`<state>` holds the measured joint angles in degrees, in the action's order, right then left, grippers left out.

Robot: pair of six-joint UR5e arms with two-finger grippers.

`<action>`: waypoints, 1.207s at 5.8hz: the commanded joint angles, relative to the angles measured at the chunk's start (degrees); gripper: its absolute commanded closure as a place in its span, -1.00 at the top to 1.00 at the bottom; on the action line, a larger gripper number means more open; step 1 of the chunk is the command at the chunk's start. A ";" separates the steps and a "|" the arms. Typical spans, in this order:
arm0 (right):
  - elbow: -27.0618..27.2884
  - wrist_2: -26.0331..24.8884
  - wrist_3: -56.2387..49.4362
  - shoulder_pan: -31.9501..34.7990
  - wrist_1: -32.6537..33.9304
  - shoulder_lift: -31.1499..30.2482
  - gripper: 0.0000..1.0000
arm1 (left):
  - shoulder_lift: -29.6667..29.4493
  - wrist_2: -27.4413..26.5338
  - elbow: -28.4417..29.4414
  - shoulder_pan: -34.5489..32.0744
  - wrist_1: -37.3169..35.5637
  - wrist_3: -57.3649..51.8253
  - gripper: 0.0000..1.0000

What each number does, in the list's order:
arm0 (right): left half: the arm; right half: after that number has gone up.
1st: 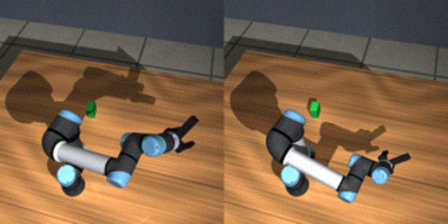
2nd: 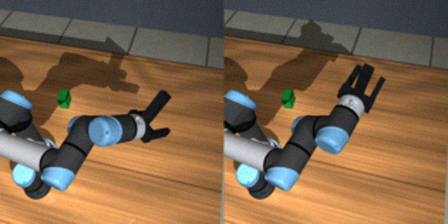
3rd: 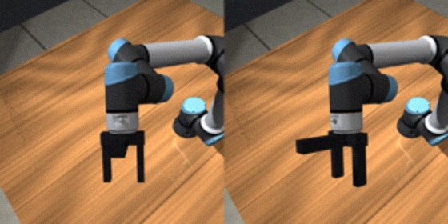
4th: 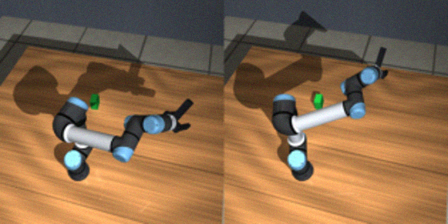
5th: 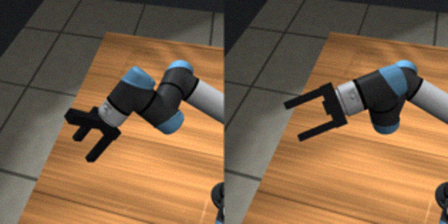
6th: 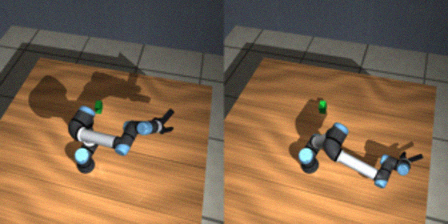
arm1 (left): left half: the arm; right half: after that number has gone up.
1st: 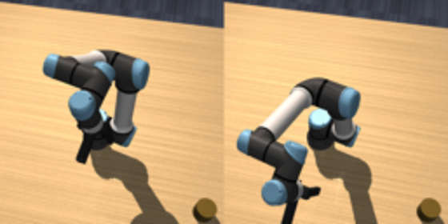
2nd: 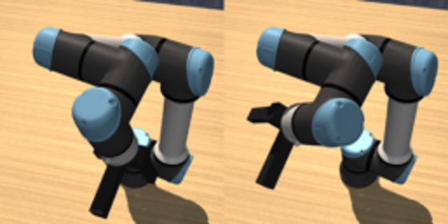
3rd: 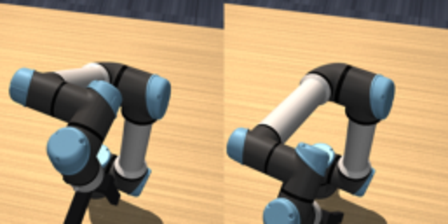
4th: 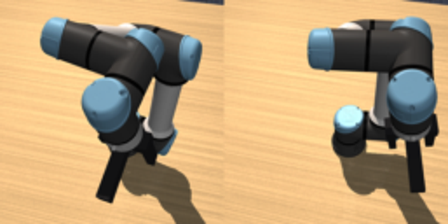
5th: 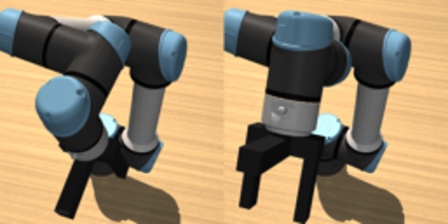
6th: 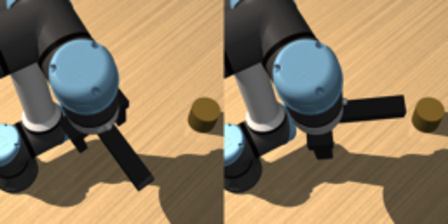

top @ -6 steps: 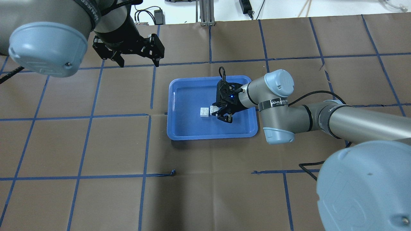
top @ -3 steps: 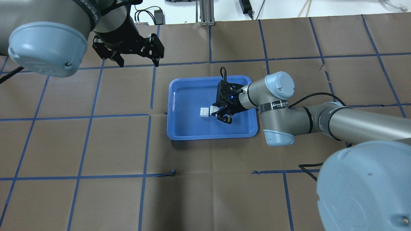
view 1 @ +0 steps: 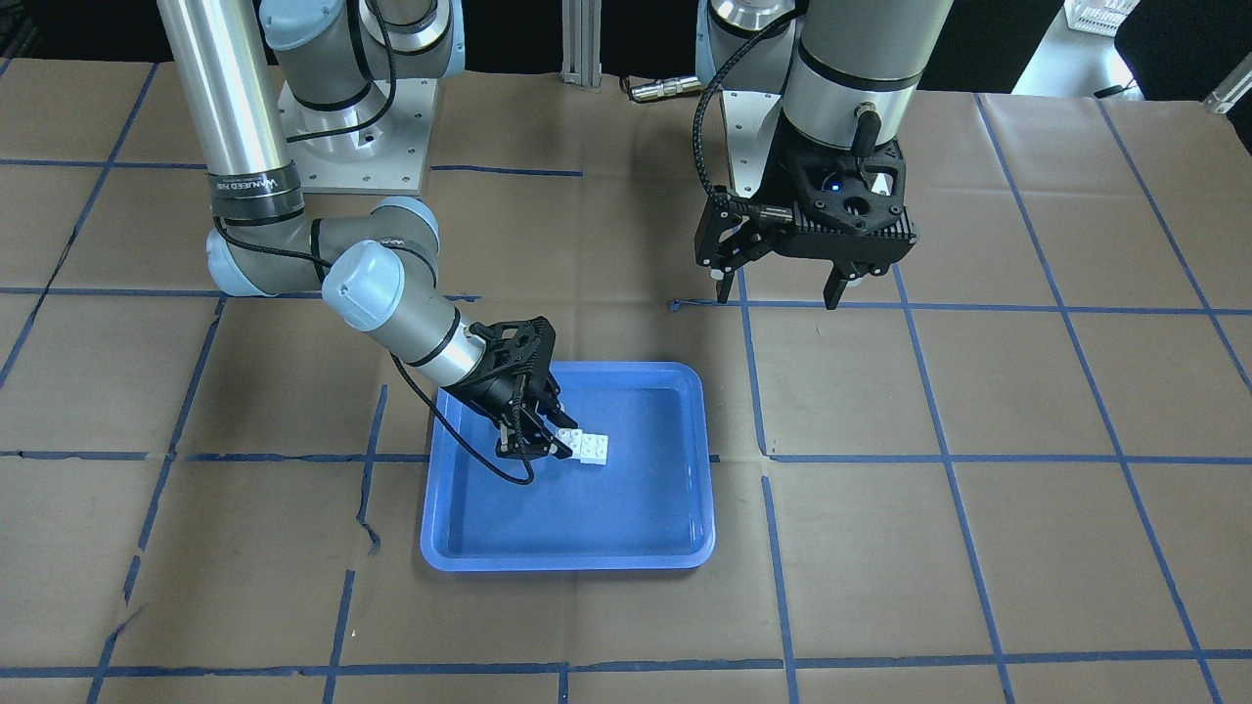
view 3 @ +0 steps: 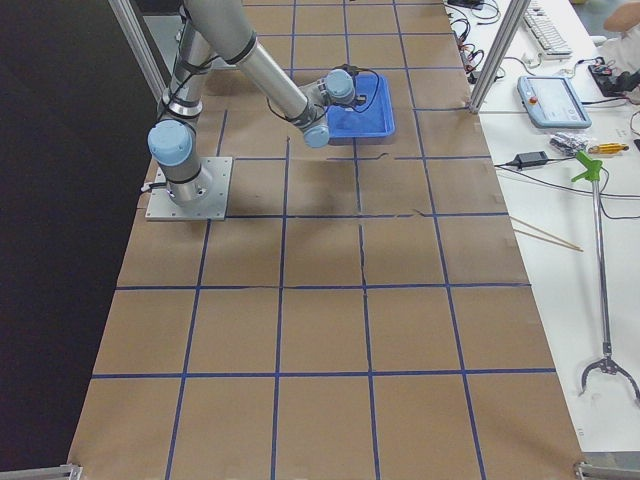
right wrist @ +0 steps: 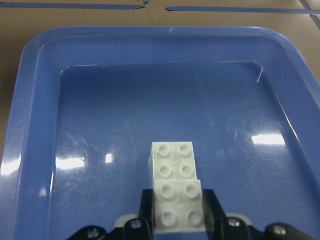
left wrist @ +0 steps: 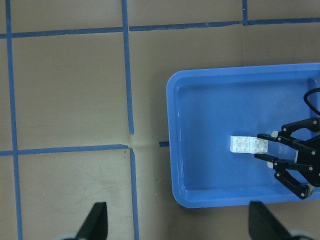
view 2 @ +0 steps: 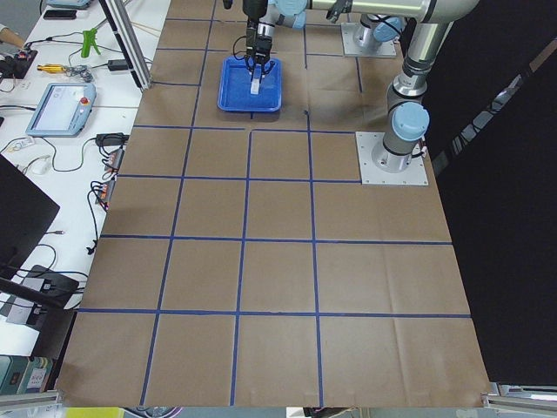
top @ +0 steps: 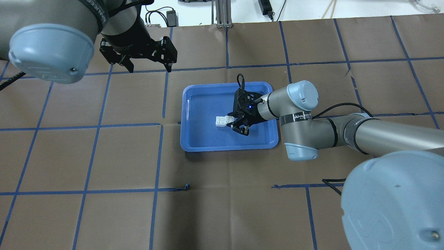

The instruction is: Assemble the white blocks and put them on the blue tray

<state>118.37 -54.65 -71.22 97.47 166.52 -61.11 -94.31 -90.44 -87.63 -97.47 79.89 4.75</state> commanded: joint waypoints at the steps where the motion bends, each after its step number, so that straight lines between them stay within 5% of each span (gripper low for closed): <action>1: 0.11 0.07 -0.06 0.00 -0.05 0.12 -0.71 | 0.00 0.00 0.00 0.00 0.00 0.00 0.98; 7: -0.07 0.25 -0.06 0.00 0.56 1.09 -0.70 | 0.00 0.09 0.00 0.00 0.00 0.00 0.98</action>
<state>118.36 -54.46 -71.28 97.47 166.97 -60.07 -94.31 -90.42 -87.63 -97.47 79.89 4.76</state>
